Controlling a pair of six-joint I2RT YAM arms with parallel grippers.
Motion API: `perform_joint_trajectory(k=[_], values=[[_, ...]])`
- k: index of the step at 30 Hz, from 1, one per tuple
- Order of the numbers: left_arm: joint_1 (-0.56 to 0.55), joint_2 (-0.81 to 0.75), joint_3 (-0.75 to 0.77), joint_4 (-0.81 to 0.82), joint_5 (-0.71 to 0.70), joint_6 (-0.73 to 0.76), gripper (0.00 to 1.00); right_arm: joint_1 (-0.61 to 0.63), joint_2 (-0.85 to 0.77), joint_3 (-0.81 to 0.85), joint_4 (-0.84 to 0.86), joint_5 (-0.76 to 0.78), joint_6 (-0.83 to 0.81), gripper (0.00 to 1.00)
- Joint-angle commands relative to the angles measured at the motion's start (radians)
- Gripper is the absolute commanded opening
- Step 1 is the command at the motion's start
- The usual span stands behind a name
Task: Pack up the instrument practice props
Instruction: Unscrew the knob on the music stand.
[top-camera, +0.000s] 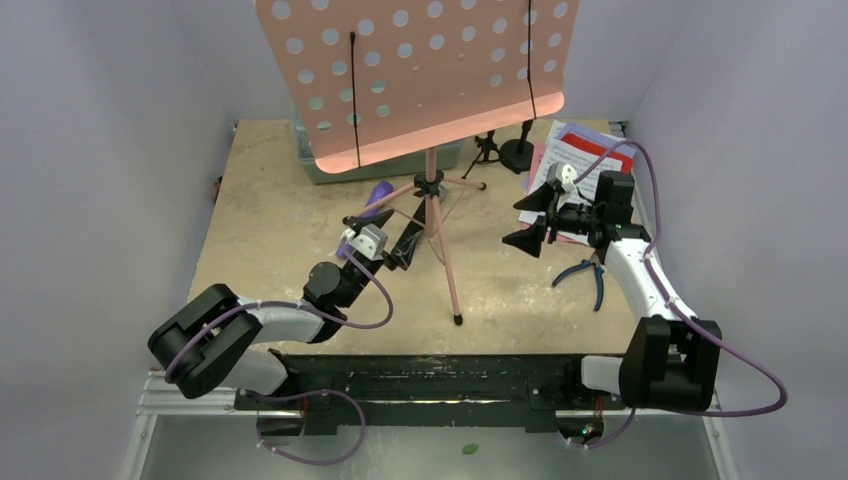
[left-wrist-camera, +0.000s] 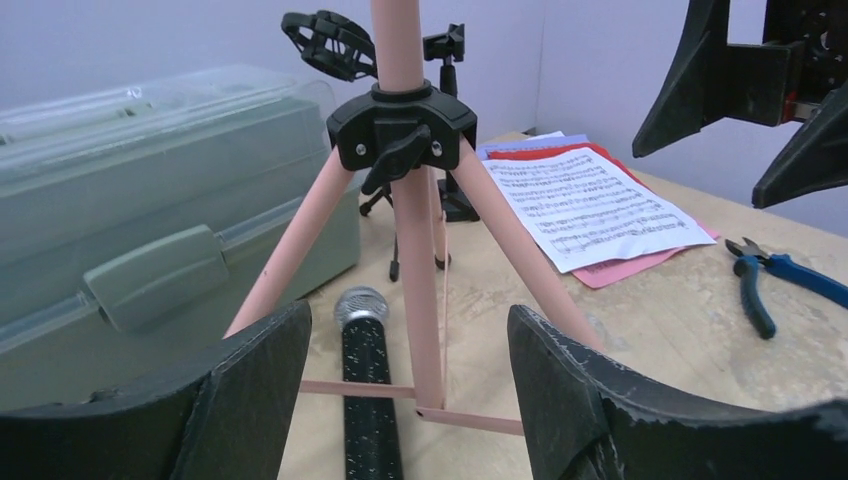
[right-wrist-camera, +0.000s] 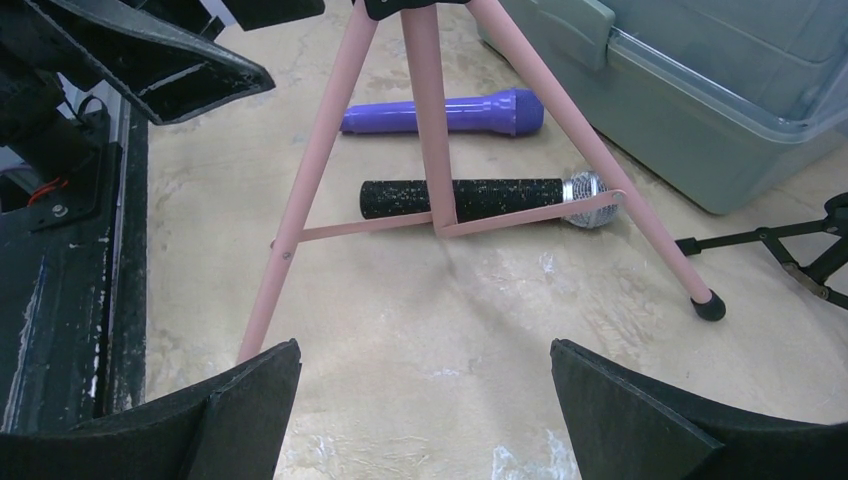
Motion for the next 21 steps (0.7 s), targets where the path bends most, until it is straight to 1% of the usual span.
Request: perform_joint_trajectory(k=[1, 2, 6, 8, 14, 21], values=[[0.012, 0.041, 0.058, 0.192, 0.01, 0.091, 0.67, 0.004, -0.002, 0.007, -0.008, -0.006, -0.023, 0.99], [0.014, 0.046, 0.065, 0.193, 0.002, 0.099, 0.65, 0.004, -0.001, 0.008, -0.009, -0.007, -0.023, 0.99], [0.023, 0.07, 0.096, 0.196, -0.013, 0.106, 0.6, 0.004, 0.004, 0.01, -0.015, -0.01, -0.029, 0.99], [0.028, 0.082, 0.109, 0.198, 0.007, 0.098, 0.6, 0.004, 0.006, 0.013, -0.022, -0.01, -0.034, 0.99], [0.033, 0.126, 0.157, 0.196, 0.074, 0.059, 0.52, 0.004, 0.006, 0.013, -0.026, -0.01, -0.036, 0.99], [0.038, 0.16, 0.203, 0.194, 0.093, 0.038, 0.43, 0.005, 0.004, 0.014, -0.027, -0.012, -0.038, 0.99]])
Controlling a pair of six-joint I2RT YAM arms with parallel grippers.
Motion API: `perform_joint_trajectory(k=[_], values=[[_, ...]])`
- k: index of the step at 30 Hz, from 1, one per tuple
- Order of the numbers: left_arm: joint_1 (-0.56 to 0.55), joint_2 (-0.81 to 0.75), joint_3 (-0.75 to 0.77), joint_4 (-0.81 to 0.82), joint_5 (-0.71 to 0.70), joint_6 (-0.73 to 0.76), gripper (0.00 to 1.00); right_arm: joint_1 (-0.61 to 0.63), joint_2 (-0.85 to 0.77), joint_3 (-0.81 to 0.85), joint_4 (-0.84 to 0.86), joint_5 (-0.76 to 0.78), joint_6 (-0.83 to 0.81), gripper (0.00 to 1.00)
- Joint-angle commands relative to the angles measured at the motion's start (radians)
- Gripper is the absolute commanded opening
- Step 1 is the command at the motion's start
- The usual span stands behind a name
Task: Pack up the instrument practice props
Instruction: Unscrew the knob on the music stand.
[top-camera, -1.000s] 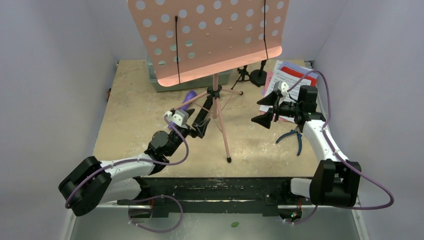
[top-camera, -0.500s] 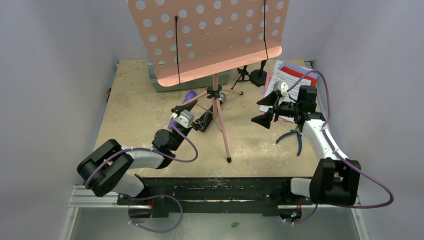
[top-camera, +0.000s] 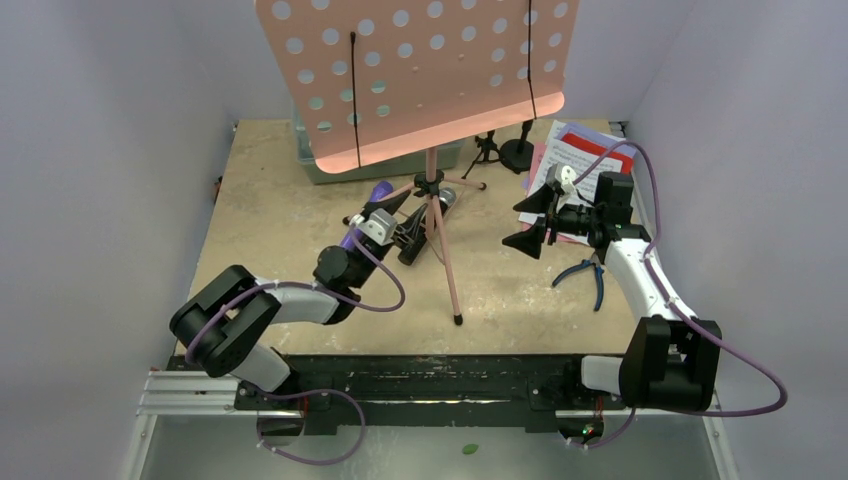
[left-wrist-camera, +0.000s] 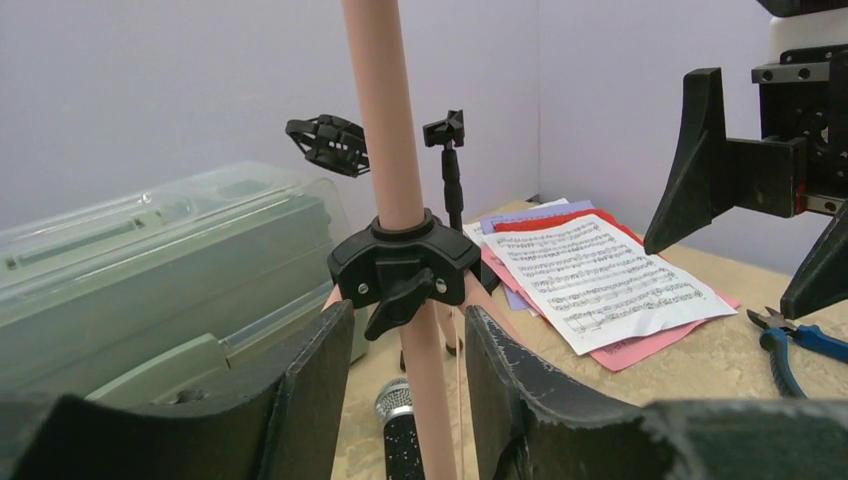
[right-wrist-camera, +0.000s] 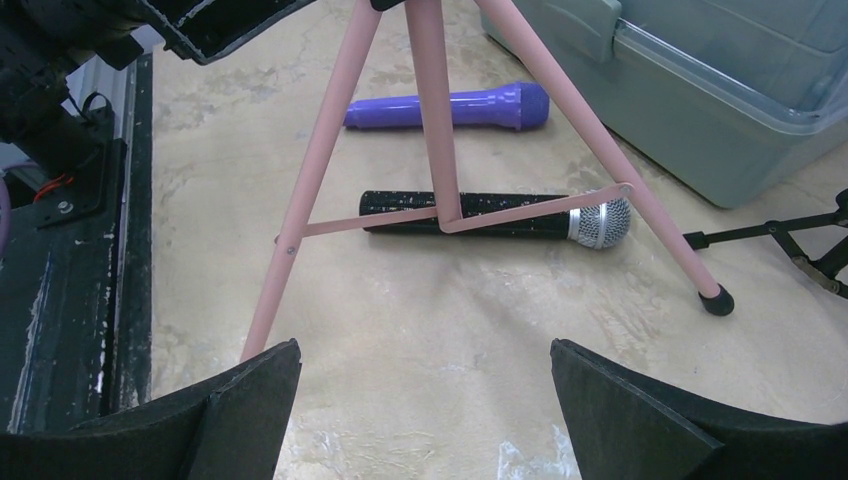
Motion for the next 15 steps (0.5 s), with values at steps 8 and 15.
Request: perform_joint_trajectory(k=[8, 15], values=[[0.016, 0.038, 0.066, 0.073, 0.035, -0.042, 0.35, 0.004, 0.003, 0.014, -0.004, -0.013, -0.022, 0.99], [0.021, 0.053, 0.078, 0.069, 0.021, -0.064, 0.29, 0.004, 0.003, 0.015, -0.006, -0.013, -0.022, 0.99]])
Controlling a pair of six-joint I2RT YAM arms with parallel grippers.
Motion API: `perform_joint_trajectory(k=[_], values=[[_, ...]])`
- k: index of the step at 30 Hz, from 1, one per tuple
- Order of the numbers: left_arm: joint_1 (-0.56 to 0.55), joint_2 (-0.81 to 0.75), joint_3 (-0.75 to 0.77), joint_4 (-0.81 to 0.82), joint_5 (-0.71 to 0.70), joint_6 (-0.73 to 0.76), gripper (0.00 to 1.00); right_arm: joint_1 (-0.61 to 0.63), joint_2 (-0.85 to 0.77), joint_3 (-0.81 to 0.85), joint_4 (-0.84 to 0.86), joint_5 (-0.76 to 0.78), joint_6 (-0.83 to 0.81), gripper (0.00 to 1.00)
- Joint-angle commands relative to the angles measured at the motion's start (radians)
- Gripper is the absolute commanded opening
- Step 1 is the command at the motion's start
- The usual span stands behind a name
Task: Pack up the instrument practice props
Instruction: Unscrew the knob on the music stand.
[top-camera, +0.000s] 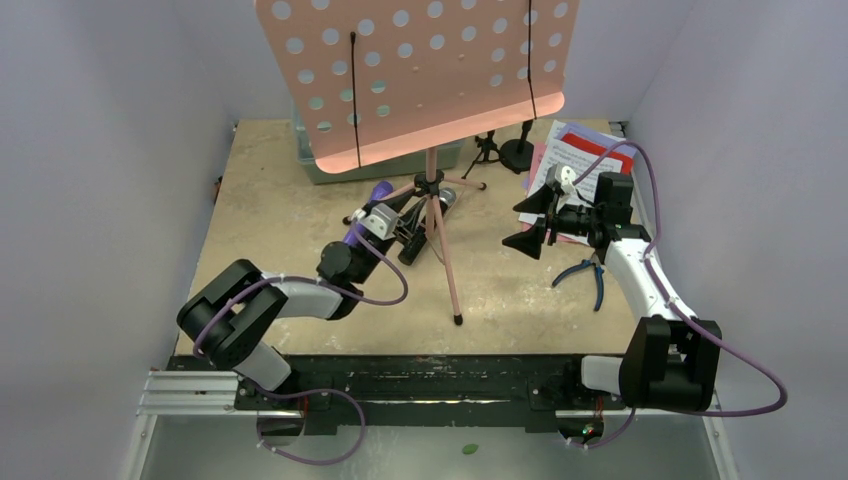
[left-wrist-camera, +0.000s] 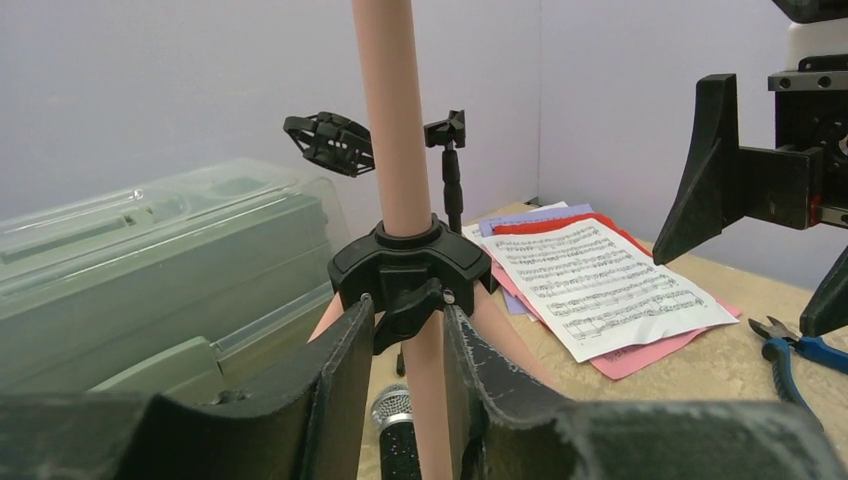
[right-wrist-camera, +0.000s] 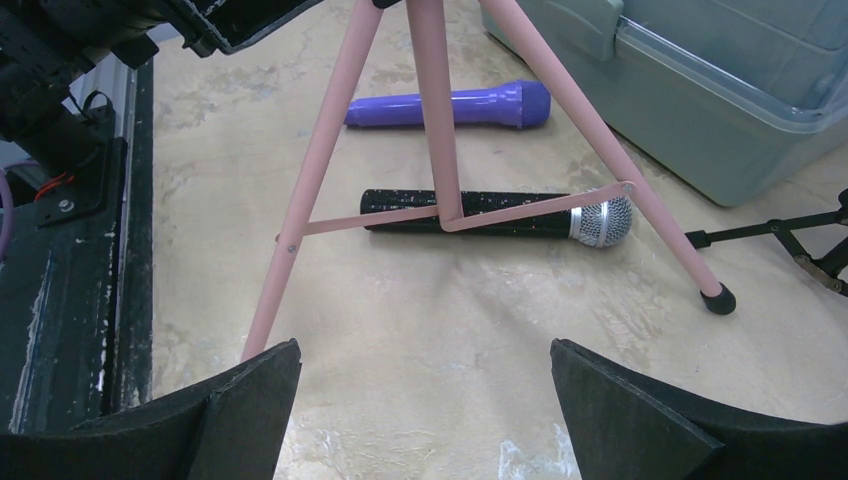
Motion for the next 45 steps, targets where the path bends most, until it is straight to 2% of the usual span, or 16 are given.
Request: perform_joint_trajectory(k=[1, 3, 8, 9, 15, 20, 25, 27, 31, 34, 38, 42, 45], values=[[0.01, 0.004, 0.039, 0.056, 0.0, -0.047, 0.28, 0.004, 0.003, 0.016, 0.0, -0.014, -0.017, 0.99], [0.011, -0.005, 0.045, 0.026, -0.019, -0.101, 0.25, 0.004, 0.003, 0.016, 0.001, -0.013, -0.017, 0.99], [0.014, -0.051, 0.085, -0.135, -0.069, -0.252, 0.02, 0.005, 0.003, 0.016, -0.001, -0.014, -0.019, 0.99], [0.015, -0.058, 0.088, -0.152, -0.076, -0.29, 0.0, 0.004, 0.003, 0.016, -0.001, -0.014, -0.019, 0.99], [0.015, -0.1, 0.095, -0.265, -0.181, -0.609, 0.0, 0.004, 0.003, 0.017, -0.005, -0.014, -0.02, 0.99], [0.015, -0.151, 0.161, -0.567, -0.299, -0.906, 0.0, 0.004, 0.003, 0.017, -0.005, -0.015, -0.02, 0.99], [0.015, -0.207, 0.205, -0.801, -0.364, -1.105, 0.0, 0.004, 0.002, 0.017, -0.005, -0.017, -0.021, 0.99], [0.016, -0.226, 0.225, -0.868, -0.375, -1.161, 0.06, 0.004, 0.002, 0.017, -0.005, -0.017, -0.02, 0.99], [0.016, -0.251, 0.239, -0.902, -0.351, -1.23, 0.29, 0.004, 0.0, 0.018, -0.005, -0.017, -0.02, 0.99], [0.016, -0.267, 0.234, -0.908, -0.338, -1.243, 0.39, 0.004, -0.003, 0.017, -0.007, -0.015, -0.022, 0.99], [0.018, -0.306, 0.227, -0.948, -0.351, -1.206, 0.47, 0.005, -0.005, 0.017, -0.009, -0.015, -0.022, 0.99], [0.02, -0.345, 0.23, -1.026, -0.369, -1.07, 0.52, 0.004, -0.005, 0.017, -0.01, -0.017, -0.024, 0.99], [0.019, -0.381, 0.196, -1.021, -0.361, -0.99, 0.56, 0.004, -0.003, 0.017, -0.009, -0.017, -0.025, 0.99]])
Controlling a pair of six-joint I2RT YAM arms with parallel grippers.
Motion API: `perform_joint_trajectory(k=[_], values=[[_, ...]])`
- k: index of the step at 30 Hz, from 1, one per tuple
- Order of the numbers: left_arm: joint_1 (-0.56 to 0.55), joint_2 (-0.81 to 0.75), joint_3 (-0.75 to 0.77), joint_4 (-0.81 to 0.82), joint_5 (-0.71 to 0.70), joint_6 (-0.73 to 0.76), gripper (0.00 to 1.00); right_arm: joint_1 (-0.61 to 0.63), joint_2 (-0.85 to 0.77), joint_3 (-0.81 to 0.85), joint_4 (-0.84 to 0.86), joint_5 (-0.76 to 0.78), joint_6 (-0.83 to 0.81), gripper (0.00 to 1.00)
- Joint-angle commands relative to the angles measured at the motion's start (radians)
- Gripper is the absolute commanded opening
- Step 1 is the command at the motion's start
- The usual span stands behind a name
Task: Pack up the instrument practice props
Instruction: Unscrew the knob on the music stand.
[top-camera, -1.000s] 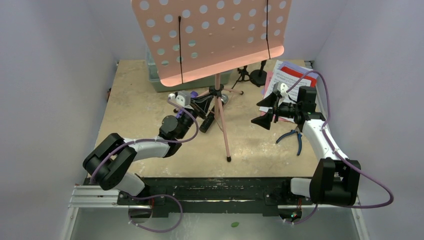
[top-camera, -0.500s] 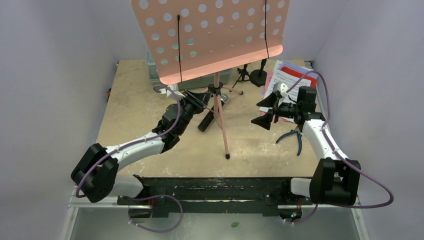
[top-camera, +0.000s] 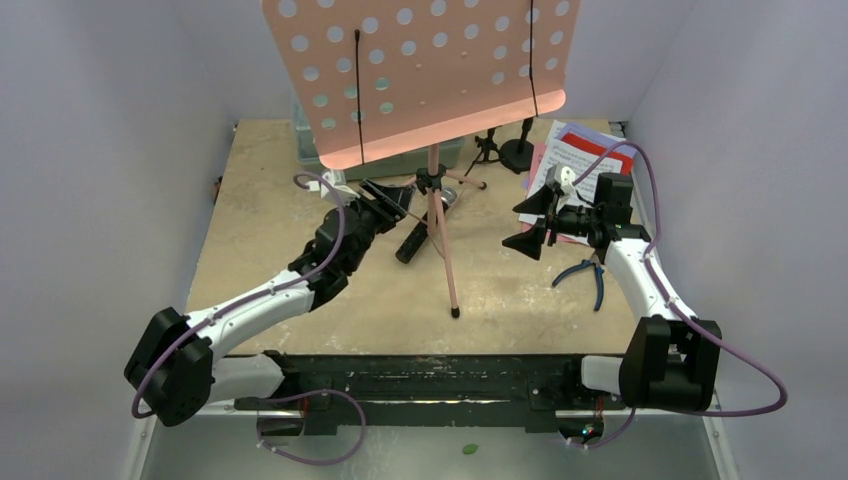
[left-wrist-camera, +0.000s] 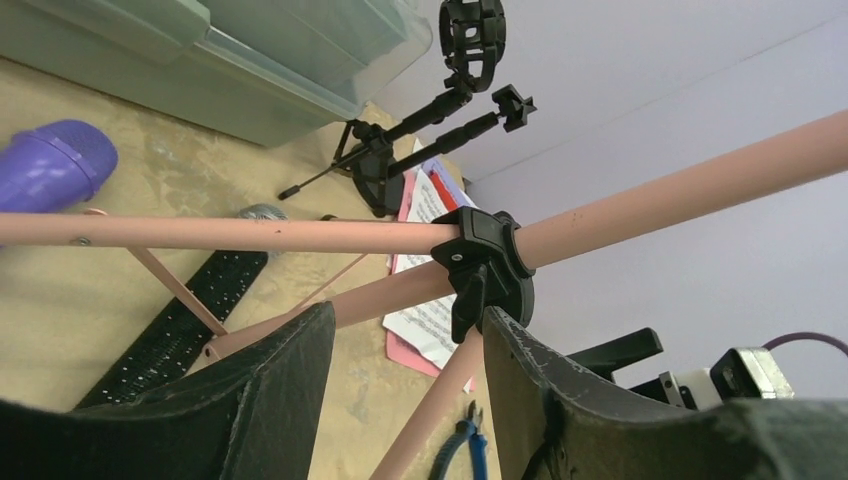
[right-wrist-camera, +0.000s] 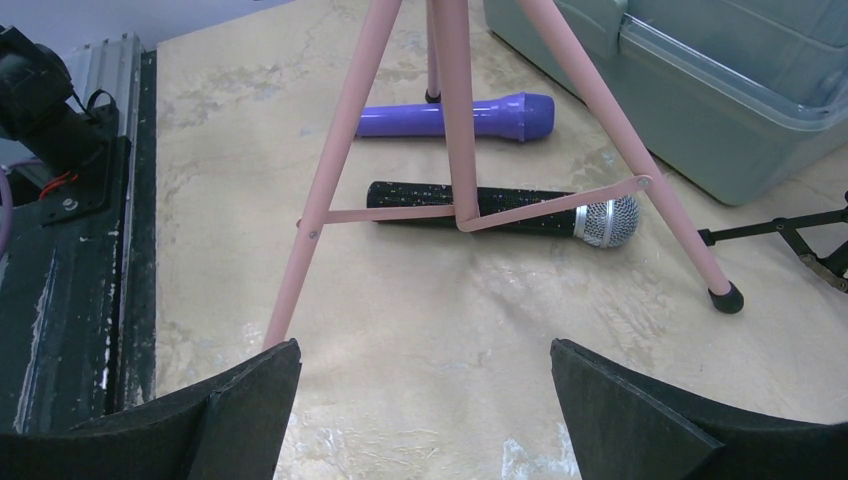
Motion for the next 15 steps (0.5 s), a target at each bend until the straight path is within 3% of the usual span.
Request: perform_joint_trajectory(k=[1, 5, 8, 12, 15], values=[[0.008, -0.07, -0.03, 0.001, 0.005, 0.159, 0.58, 0.005, -0.003, 0.017, 0.002, -0.015, -0.018, 0.99], [0.035, -0.096, -0.102, 0.167, 0.144, 0.253, 0.64, 0.004, 0.0, 0.018, 0.001, -0.014, -0.02, 0.99], [0.084, -0.081, -0.151, 0.305, 0.301, 0.26, 0.64, 0.004, 0.0, 0.017, 0.0, -0.012, -0.022, 0.99], [0.184, 0.013, -0.168, 0.441, 0.513, 0.117, 0.45, 0.004, 0.0, 0.017, -0.002, -0.014, -0.023, 0.99], [0.228, 0.107, -0.173, 0.627, 0.609, -0.012, 0.38, 0.004, 0.0, 0.019, -0.005, -0.014, -0.025, 0.99]])
